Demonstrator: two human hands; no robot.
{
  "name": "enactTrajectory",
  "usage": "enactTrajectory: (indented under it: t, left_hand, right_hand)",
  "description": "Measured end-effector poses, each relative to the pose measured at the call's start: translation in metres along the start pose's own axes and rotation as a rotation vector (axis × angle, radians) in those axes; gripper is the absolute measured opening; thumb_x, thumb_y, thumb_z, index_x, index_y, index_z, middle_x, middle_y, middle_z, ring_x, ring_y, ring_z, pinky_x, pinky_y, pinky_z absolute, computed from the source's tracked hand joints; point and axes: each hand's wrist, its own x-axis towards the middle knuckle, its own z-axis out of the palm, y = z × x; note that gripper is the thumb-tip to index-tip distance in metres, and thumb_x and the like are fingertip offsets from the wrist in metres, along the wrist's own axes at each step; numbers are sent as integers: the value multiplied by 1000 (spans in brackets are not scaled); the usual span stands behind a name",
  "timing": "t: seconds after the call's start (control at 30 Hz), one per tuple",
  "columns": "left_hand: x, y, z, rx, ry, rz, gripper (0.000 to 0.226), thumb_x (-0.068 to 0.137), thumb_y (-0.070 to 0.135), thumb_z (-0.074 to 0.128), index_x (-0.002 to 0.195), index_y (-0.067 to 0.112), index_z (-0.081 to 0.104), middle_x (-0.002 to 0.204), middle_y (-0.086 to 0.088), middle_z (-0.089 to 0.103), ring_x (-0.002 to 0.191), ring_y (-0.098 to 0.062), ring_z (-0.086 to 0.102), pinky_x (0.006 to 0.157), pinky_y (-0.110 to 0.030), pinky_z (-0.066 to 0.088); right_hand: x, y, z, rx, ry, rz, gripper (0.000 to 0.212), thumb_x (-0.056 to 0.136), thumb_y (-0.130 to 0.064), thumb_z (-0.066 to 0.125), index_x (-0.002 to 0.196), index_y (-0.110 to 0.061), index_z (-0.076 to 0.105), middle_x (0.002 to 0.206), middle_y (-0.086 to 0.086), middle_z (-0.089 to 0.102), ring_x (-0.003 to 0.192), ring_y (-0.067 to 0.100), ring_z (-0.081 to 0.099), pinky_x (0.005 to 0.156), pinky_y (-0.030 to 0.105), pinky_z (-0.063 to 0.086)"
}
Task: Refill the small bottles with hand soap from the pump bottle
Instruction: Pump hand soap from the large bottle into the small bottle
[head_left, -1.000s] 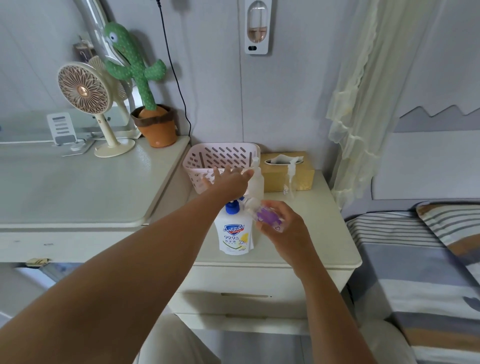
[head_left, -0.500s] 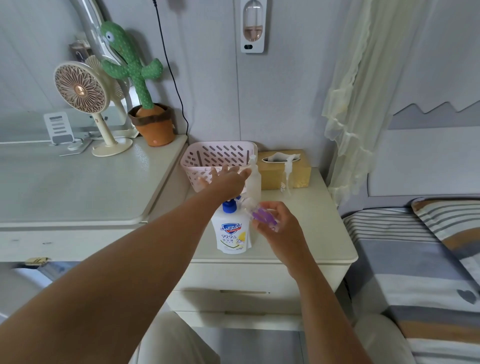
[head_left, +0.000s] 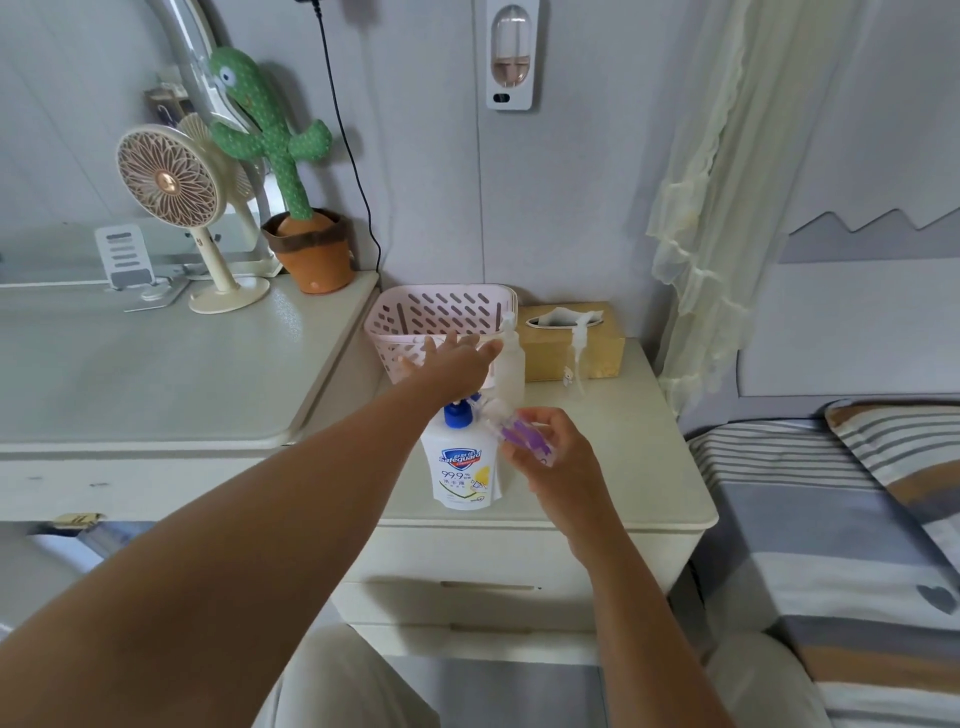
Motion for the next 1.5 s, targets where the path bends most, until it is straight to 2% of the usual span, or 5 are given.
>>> enactTrajectory:
  t: [0.33, 0.73, 0.9, 1.17, 1.5]
  left_hand:
    - [13, -18, 14, -74, -20, -44, 51, 101, 41, 18, 145, 18, 31, 151, -13, 29, 138, -33, 28, 112, -53, 21]
    - [-20, -2, 3, 35, 33, 7, 46, 105, 18, 14, 151, 20, 11, 159, -7, -3, 144, -28, -10, 112, -51, -8]
    - [-4, -8, 0, -43, 19, -57, 55, 101, 49, 15, 151, 30, 4, 158, -1, -10, 143, -27, -18, 109, -60, -12]
    - [-26, -4, 1, 53, 16, 4, 46, 106, 20, 15, 151, 21, 7, 158, -5, -7, 144, -28, -12, 111, -52, -10]
    - [-33, 0, -14, 79, -10, 25, 46, 106, 29, 13, 151, 24, 5, 158, -4, -10, 144, -27, -14, 111, -49, -11]
  right_hand:
    - [0, 3, 1, 1, 7, 10, 36, 85, -28, 69, 116, -22, 52, 107, -8, 60, 90, 3, 58, 61, 0, 43]
    - [-3, 7, 4, 2, 1, 31, 33, 84, -28, 69, 112, -26, 52, 103, -11, 59, 91, 3, 58, 62, 5, 46]
    - [0, 1, 3, 12, -3, 28, 33, 85, -31, 68, 114, -27, 52, 105, -12, 58, 91, 5, 58, 65, 10, 48]
    - [-2, 5, 7, -12, -15, 45, 34, 85, -28, 68, 113, -24, 51, 106, -9, 59, 89, 2, 57, 59, 0, 43]
    - [1, -2, 4, 5, -23, 33, 34, 84, -29, 69, 114, -25, 53, 107, -8, 61, 93, 8, 60, 65, 16, 48]
